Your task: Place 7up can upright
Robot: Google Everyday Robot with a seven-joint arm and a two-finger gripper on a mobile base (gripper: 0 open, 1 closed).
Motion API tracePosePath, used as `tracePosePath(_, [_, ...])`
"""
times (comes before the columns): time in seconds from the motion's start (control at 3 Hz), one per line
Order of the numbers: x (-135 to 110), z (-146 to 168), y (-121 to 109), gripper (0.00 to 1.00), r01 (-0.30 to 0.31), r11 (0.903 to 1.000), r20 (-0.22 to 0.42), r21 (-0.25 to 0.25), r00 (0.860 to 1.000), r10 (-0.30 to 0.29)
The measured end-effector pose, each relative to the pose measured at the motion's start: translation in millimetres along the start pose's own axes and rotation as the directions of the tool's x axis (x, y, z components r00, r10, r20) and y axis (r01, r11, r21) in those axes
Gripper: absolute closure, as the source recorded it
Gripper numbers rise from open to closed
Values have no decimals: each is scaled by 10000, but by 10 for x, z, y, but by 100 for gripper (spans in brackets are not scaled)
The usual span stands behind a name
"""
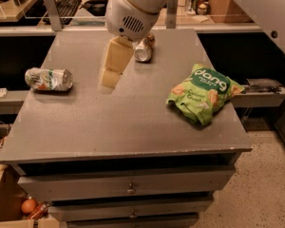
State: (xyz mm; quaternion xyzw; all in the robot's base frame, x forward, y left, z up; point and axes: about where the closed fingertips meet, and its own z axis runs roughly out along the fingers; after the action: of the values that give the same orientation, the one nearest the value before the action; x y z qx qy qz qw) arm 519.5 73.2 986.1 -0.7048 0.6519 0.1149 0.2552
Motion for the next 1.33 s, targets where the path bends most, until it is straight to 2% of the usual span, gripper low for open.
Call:
tracePosePath(0.33, [-212,179,-125,0,192,9998,478,-23,9987,-191])
tracePosePath(0.67, [-598,587,-438,0,339,9994,1074,-84,9937,-328])
tracePosePath(1.0, [-948,1125,-763,0,396,9988,1034,-304,9940,-363])
tracePosePath(1.33, [-1169,1607,-927,0,285,9966,625,-768,9978,-237])
